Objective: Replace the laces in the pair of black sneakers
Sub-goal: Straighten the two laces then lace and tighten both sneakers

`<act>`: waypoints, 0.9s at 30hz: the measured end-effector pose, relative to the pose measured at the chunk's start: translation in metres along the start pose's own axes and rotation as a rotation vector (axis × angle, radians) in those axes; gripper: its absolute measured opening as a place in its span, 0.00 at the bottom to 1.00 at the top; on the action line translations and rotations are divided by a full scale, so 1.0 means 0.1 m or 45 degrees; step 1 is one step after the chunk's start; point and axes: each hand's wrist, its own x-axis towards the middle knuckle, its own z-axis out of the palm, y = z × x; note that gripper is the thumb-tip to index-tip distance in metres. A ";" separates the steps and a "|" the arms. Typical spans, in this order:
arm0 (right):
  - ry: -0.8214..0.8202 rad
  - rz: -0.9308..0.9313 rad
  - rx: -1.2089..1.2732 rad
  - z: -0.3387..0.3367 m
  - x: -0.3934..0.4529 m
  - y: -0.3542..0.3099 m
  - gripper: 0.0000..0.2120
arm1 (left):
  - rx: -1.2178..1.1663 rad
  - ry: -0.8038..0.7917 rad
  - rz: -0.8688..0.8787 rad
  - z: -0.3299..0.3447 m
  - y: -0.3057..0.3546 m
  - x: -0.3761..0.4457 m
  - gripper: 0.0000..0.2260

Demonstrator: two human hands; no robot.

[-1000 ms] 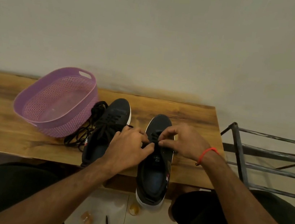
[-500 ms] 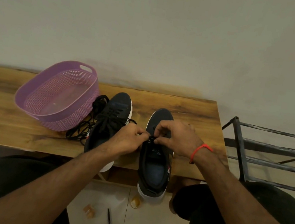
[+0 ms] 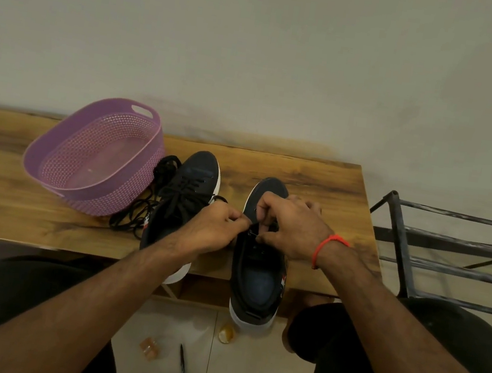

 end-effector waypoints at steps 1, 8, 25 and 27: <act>0.005 0.003 -0.001 0.01 0.01 0.00 0.15 | -0.001 -0.003 0.008 0.00 0.00 0.00 0.10; -0.003 0.046 0.260 0.00 0.01 0.02 0.18 | 0.145 -0.033 0.078 -0.10 0.04 -0.03 0.08; 0.093 0.020 0.178 -0.01 0.00 -0.05 0.10 | 0.839 0.211 0.421 -0.27 0.06 -0.08 0.03; 0.049 0.033 0.098 0.00 0.00 -0.07 0.16 | 0.810 0.347 0.509 -0.35 0.11 -0.11 0.04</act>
